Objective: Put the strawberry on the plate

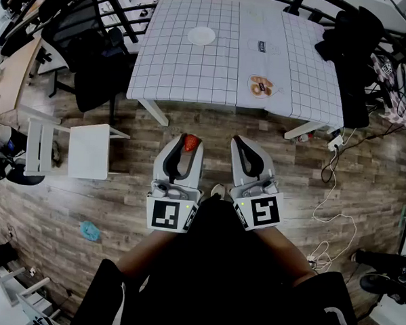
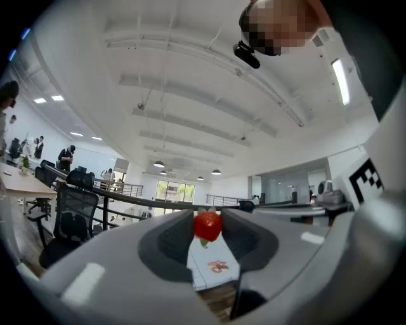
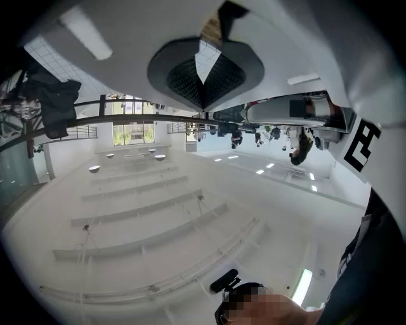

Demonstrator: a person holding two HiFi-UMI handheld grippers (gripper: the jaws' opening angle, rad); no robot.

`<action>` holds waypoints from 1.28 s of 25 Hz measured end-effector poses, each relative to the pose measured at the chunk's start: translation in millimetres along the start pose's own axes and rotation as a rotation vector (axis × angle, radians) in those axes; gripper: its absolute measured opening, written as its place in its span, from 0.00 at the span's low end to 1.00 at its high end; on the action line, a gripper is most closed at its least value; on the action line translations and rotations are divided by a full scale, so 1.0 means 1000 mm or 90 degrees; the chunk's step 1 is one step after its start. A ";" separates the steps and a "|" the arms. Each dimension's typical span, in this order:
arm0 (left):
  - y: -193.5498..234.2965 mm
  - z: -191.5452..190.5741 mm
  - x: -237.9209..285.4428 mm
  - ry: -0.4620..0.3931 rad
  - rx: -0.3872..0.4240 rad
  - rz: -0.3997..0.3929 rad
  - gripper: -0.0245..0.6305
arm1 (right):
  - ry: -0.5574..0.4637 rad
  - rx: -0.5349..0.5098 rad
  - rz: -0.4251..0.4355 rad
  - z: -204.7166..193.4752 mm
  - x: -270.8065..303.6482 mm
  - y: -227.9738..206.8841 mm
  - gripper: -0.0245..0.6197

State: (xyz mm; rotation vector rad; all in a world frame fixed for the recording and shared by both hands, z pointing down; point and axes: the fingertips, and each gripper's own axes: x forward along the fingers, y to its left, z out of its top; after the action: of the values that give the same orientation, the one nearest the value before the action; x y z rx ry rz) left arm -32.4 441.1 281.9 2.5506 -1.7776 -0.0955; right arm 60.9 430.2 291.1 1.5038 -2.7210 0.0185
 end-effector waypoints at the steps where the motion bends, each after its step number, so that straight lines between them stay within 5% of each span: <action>1: 0.000 -0.002 0.001 0.001 0.000 0.003 0.24 | -0.001 -0.001 0.000 -0.001 0.000 -0.002 0.03; 16: 0.003 -0.015 0.013 0.032 -0.005 0.076 0.24 | 0.020 0.082 0.042 -0.035 -0.013 -0.034 0.03; 32: 0.014 -0.033 0.072 0.045 -0.032 0.023 0.24 | 0.054 0.071 -0.020 -0.055 0.014 -0.077 0.03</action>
State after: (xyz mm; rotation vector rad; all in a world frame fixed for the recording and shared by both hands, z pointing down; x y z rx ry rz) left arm -18.4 368.9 313.7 2.4542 -1.7727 -0.0466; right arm 119.3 378.6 345.7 1.5340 -2.6703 0.2316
